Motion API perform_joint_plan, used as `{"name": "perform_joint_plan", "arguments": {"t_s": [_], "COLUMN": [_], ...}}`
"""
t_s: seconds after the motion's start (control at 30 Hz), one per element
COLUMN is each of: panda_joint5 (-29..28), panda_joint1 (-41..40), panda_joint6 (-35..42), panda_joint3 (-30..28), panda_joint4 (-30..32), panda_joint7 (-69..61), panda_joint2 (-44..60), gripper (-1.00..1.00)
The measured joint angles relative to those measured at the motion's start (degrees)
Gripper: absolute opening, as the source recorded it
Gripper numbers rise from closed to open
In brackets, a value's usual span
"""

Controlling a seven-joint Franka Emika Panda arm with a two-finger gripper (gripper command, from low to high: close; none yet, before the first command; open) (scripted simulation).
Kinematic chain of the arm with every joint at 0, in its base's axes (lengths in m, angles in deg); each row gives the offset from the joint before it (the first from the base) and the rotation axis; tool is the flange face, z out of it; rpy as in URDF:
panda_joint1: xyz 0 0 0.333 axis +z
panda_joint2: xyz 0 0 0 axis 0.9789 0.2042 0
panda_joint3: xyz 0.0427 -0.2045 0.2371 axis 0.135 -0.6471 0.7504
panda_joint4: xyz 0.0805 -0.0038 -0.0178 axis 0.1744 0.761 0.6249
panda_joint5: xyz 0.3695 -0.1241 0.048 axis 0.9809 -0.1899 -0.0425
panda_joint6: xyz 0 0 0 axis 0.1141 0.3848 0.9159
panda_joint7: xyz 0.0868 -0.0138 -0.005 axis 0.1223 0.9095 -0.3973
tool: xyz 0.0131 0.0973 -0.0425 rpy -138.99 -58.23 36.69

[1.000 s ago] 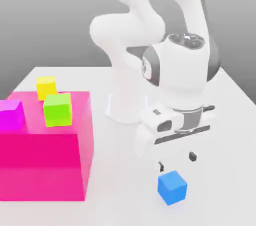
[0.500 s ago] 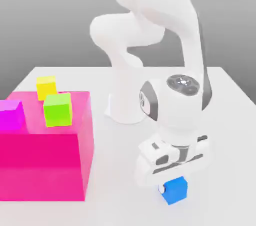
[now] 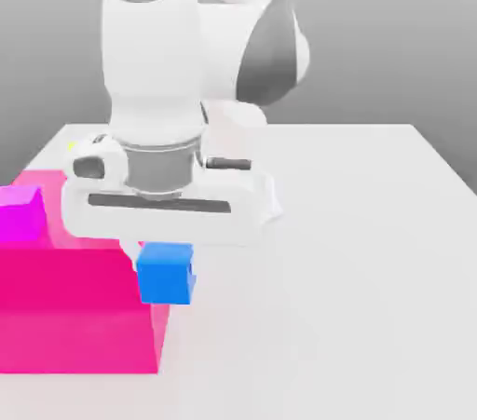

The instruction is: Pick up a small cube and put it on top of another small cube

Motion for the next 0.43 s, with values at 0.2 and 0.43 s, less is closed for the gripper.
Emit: {"name": "perform_joint_plan", "arguments": {"t_s": [0.2, 0.43], "panda_joint5": [-1.15, -0.76], "panda_joint1": [-8.54, -9.65], "panda_joint6": [13.16, 6.78], "panda_joint3": [-6.81, -8.02], "panda_joint4": [-6.7, -2.66], "panda_joint7": [3.51, 3.35], "panda_joint2": [-6.49, -4.07], "gripper": [-1.0, 1.0]}}
